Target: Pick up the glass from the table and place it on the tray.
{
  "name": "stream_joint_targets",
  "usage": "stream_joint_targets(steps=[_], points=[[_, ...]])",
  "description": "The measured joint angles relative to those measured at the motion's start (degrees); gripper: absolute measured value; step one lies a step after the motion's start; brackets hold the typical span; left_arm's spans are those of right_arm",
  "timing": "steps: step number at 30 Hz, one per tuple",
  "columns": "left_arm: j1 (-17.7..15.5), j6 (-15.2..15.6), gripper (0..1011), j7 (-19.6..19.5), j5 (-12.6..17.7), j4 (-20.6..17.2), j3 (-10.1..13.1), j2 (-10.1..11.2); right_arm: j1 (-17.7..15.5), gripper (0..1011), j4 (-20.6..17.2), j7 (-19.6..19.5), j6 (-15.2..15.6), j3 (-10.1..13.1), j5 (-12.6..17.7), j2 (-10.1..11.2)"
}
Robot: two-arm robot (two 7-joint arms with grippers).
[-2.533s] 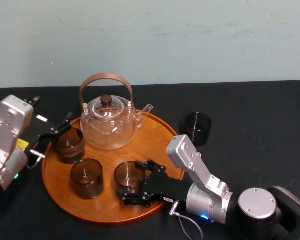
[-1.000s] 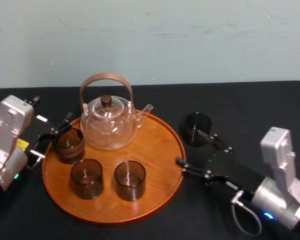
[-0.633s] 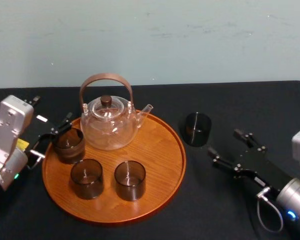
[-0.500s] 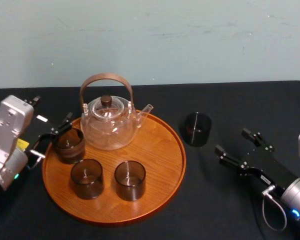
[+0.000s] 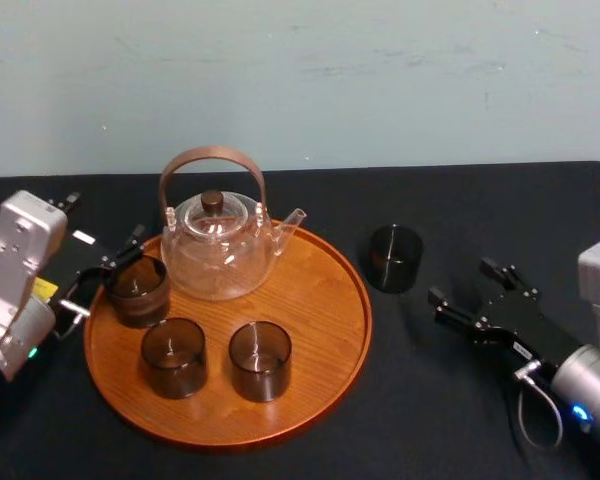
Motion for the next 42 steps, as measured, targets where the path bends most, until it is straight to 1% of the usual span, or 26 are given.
stream_joint_targets(steps=[10,17,26,31,42], points=[[0.0,0.0,1002,0.0,0.0,0.0,0.0,0.0,5.2,1002,4.9,0.7,0.7,-2.2,-2.3,-1.5],[0.0,0.0,1001,0.0,0.0,0.0,0.0,0.0,9.6,1002,9.5,1.5,0.7,-3.9,-3.8,-2.9],[0.0,0.0,1001,0.0,0.0,0.0,0.0,0.0,13.0,1003,13.6,2.7,-0.2,-4.8,-4.0,-4.2],[0.0,0.0,1001,0.0,0.0,0.0,0.0,0.0,15.2,1002,16.7,3.4,-0.8,-5.3,-4.0,-5.1],[0.0,0.0,1001,0.0,0.0,0.0,0.0,0.0,18.8,1002,21.8,4.7,-1.9,-6.1,-3.7,-6.5]])
